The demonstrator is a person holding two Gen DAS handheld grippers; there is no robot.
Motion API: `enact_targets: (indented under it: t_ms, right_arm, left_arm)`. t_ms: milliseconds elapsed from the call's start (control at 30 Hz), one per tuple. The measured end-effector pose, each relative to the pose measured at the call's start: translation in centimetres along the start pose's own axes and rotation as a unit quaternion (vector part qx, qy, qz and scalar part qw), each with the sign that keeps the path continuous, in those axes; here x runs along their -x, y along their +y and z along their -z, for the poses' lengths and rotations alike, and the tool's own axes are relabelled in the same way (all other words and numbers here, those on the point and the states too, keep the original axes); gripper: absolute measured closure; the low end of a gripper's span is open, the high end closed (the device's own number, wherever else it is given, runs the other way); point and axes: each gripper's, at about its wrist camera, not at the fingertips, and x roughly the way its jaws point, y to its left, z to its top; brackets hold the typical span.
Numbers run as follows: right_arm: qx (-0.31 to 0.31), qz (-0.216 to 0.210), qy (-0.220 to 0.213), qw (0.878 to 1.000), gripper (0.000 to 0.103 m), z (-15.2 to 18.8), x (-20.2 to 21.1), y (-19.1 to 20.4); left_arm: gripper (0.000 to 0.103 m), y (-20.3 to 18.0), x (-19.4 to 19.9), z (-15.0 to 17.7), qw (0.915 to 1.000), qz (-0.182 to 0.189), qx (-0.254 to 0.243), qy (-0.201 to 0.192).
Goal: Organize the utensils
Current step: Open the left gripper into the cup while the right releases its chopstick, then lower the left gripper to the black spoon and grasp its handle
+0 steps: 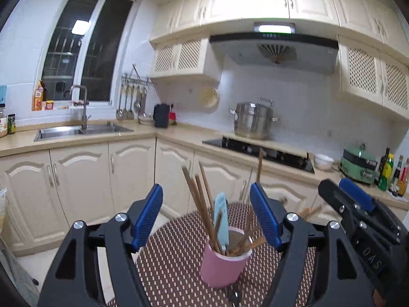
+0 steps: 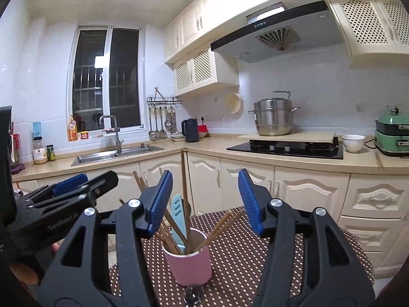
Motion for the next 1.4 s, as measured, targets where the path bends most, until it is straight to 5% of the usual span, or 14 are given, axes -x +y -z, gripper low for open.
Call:
enact_targets:
  t_ms: [167, 400, 533, 767, 900, 1200, 1333, 1400]
  right_arm:
    - [0.002, 0.013, 0.024, 1.0, 0.047, 0.8, 0.8, -0.8]
    - [-0.002, 0.027, 0.081, 0.996, 0.045, 3.4, 1.1, -2.2]
    - [-0.007, 0.031, 0.118, 0.992, 0.044, 5.0, 0.7, -2.9]
    - [-0.025, 0.026, 0.205, 0.978, 0.041, 8.1, -0.8, -4.3]
    - [-0.04, 0.027, 0.232, 0.971, 0.041, 9.4, -1.2, -5.3]
    - [-0.075, 0.023, 0.264, 0.961, 0.039, 11.6, -1.5, -7.9]
    - [-0.084, 0.017, 0.272, 0.959, 0.039, 12.1, -2.0, -8.4]
    - [-0.087, 0.016, 0.275, 0.957, 0.039, 12.4, -2.1, -8.7]
  left_arm:
    - [0.033, -0.5, -0.2, 1.4, 0.998, 0.014, -0.012, 0.06]
    - [0.033, -1.1, -2.7, 4.5, 0.9841, 0.035, -0.026, 0.173]
    - [0.033, -1.8, -4.8, 6.9, 0.9654, 0.056, -0.039, 0.252]
    - [0.033, -3.1, -9.1, 11.8, 0.9202, 0.052, -0.064, 0.383]
    - [0.033, -3.5, -10.5, 13.7, 0.9082, 0.04, -0.075, 0.41]
    - [0.035, -4.9, -12.8, 15.7, 0.9016, 0.026, -0.097, 0.421]
    - [0.059, -5.7, -13.5, 16.5, 0.8916, 0.032, -0.107, 0.439]
    - [0.06, -6.0, -13.7, 16.6, 0.8925, 0.029, -0.116, 0.435]
